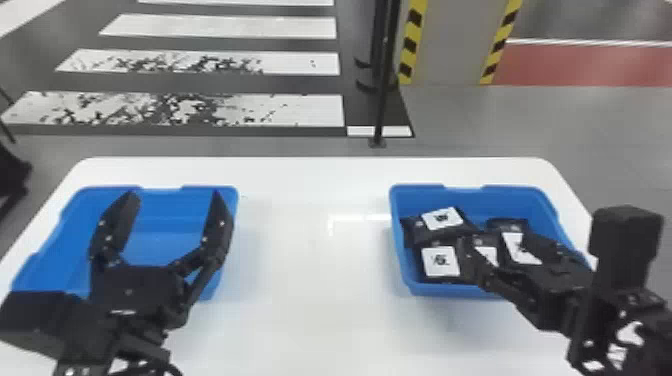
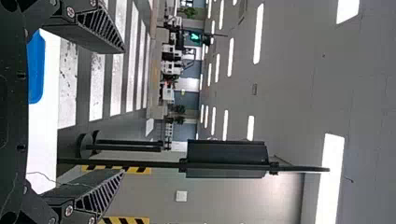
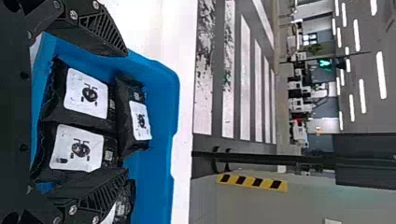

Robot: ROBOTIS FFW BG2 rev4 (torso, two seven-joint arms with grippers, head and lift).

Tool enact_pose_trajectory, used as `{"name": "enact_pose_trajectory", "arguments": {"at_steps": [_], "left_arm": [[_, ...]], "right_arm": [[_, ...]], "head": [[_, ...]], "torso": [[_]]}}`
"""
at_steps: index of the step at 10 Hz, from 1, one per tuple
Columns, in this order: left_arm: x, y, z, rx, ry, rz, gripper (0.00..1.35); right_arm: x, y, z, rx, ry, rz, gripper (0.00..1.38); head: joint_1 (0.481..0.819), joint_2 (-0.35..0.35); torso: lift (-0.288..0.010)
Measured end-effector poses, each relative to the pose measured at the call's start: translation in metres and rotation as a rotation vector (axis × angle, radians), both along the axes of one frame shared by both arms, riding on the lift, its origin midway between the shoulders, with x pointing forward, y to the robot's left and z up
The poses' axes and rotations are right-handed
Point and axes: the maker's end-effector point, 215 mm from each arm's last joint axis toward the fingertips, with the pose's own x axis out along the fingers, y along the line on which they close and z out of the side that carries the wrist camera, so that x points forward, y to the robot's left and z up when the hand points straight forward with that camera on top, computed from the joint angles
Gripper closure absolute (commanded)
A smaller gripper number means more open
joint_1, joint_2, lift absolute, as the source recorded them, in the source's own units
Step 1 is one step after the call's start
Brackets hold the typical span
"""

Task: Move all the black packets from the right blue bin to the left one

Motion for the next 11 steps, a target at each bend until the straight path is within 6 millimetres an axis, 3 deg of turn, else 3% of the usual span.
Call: {"name": "enact_pose_trajectory", "arguments": {"at_steps": [7,11], "left_arm": [[-0.001,0.0,0.0,0.0,-0.002,-0.003,0.15],[0.0,0.0,0.0,0.002,-0.005,-0.005,0.15]], "right_arm": [[0.032,0.007,-0.052,-0.037,0.202,0.036,0.17],[0.04,0.016,-0.079,-0.016,0.264,0.068,0.19]], "head": [[0.695,-0.014],[0.695,-0.003]], "torso": [[-0.168],[-0.168]]}}
